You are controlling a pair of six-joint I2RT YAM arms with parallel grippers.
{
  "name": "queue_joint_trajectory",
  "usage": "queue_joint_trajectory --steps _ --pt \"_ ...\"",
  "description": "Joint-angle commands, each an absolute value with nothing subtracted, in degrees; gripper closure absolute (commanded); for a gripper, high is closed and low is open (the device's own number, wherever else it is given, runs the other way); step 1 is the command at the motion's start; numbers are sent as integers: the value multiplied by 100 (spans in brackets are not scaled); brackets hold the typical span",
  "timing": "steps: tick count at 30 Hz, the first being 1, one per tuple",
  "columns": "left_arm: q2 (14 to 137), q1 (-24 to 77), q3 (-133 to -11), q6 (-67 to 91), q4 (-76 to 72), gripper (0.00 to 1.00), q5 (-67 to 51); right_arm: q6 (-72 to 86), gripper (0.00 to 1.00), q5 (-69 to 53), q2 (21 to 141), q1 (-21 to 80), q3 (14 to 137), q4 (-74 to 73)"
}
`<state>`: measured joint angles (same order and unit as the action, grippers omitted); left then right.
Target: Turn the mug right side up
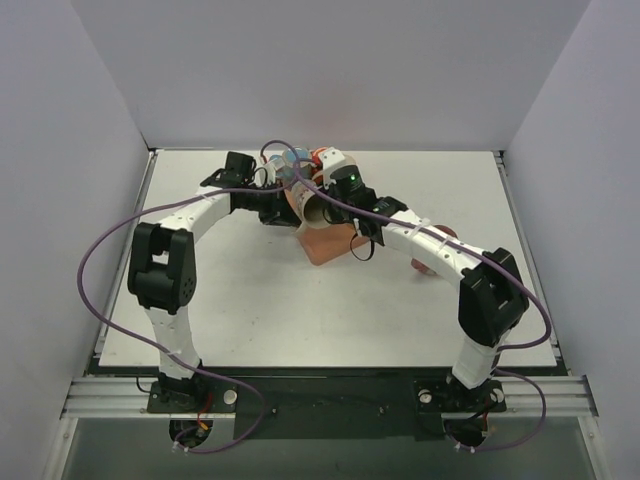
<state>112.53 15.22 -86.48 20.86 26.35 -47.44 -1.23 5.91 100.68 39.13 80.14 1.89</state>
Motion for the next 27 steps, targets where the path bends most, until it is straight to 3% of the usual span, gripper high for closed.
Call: queue_joint_trajectory --steps 1,4,6,7,9,11,21,27 --pt "10670 1582 -8710 2215 1951 100 -5678 228 100 492 9941 3876 8376 115" --pt "10635 1556 -8867 1901 2178 100 -5520 552 100 755 9809 3841 8700 -411" --pt "10591 1529 -9235 1522 2530 77 -5222 868 100 791 9739 3753 8999 -921" --pt "10565 1503 -9333 1225 2784 55 -5012 975 100 730 9703 3666 9174 -1245" --pt "10547 1450 -9719 829 3285 36 -4634 1204 100 651 9616 3525 9359 -1720" --pt "10529 1354 -10124 599 3629 24 -4274 1406 100 528 9423 3350 9369 -1923" --pt "10169 967 -10310 71 3894 21 -3384 1810 100 466 8473 2146 9615 -2953" --pt "9976 976 -9914 -165 3823 21 -3270 1942 100 1282 7710 942 9185 -3304"
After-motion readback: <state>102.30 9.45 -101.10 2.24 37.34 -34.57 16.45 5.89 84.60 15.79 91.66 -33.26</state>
